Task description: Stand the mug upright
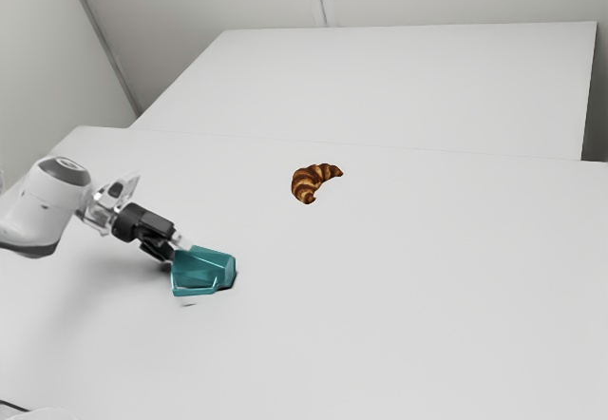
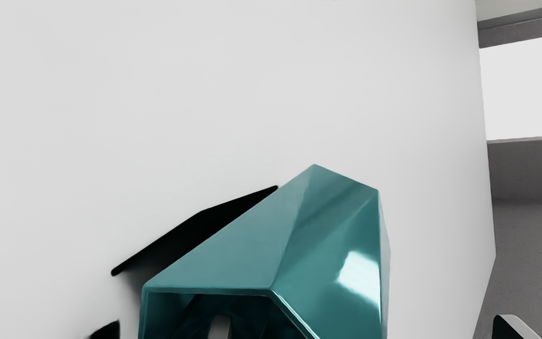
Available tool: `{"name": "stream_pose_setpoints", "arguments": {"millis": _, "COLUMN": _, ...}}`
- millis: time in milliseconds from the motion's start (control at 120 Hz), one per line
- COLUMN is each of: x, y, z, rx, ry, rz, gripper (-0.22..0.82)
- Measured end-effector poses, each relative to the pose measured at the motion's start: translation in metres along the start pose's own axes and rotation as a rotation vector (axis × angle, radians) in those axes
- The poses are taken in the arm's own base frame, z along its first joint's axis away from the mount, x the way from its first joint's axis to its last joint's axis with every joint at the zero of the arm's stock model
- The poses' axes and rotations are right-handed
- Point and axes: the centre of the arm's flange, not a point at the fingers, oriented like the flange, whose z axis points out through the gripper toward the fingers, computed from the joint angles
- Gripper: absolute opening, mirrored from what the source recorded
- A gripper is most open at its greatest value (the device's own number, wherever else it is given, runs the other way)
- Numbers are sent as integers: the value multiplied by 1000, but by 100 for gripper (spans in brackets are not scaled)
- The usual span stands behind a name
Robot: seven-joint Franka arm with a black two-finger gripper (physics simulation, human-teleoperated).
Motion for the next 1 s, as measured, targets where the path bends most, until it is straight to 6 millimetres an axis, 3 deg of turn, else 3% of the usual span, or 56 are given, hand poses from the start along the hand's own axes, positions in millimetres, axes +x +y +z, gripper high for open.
{"name": "stream_pose_setpoints", "arguments": {"millis": 100, "x": -3, "y": 0, "z": 4, "rx": -13, "ry": 12, "rz": -6, "gripper": 55}}
{"name": "stream_pose_setpoints", "arguments": {"millis": 408, "x": -4, "y": 4, "z": 3, "rx": -29, "ry": 18, "rz": 11, "gripper": 8}}
{"name": "stream_pose_setpoints", "arguments": {"millis": 533, "x": -3, "y": 6, "z": 2, "rx": -35, "ry": 16, "rz": 20, "gripper": -5}}
{"name": "stream_pose_setpoints", "arguments": {"millis": 858, "x": 0, "y": 14, "z": 0, "rx": -35, "ry": 10, "rz": 46, "gripper": -15}}
{"name": "stream_pose_setpoints", "arguments": {"millis": 1000, "x": 10, "y": 41, "z": -10, "rx": 24, "ry": 3, "rz": 99, "gripper": -16}}
